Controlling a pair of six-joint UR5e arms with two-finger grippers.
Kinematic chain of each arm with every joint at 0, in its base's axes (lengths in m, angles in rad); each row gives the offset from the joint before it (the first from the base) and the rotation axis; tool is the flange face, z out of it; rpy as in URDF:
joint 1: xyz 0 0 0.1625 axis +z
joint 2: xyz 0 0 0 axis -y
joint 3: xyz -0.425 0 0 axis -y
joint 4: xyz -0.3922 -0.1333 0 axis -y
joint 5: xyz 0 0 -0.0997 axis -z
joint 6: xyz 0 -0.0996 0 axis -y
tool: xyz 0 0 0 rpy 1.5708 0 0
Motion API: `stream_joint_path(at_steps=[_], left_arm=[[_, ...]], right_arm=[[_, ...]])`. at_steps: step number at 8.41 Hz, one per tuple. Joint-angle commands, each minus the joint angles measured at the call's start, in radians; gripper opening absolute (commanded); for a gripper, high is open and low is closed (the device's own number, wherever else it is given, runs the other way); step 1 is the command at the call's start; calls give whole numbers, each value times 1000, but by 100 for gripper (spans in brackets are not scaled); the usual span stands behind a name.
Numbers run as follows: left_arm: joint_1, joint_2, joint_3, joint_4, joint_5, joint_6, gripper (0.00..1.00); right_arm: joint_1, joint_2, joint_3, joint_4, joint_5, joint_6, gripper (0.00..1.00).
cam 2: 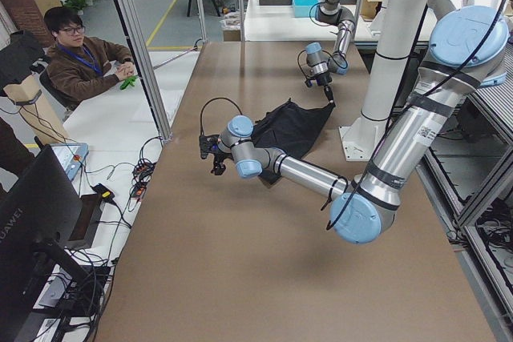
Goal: Fold clothes
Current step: 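Drag the grasped corner toward the robot with the right gripper, rotating the shirt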
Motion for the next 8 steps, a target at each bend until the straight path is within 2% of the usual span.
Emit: stream_joint_path(at_steps=[1, 3, 6, 8], left_arm=[[9, 0, -5, 2, -1, -3, 100], [29, 35, -61, 4, -8, -17, 100], [160, 197, -300, 11, 7, -127, 100], [255, 288, -360, 4, 90, -169, 100]], right_arm=[[41, 2, -1, 2, -36, -4, 94], [162, -4, -11, -9, -36, -18, 94], [331, -1, -66, -9, -35, -73, 94], [385, 2, -85, -15, -36, -107, 94]])
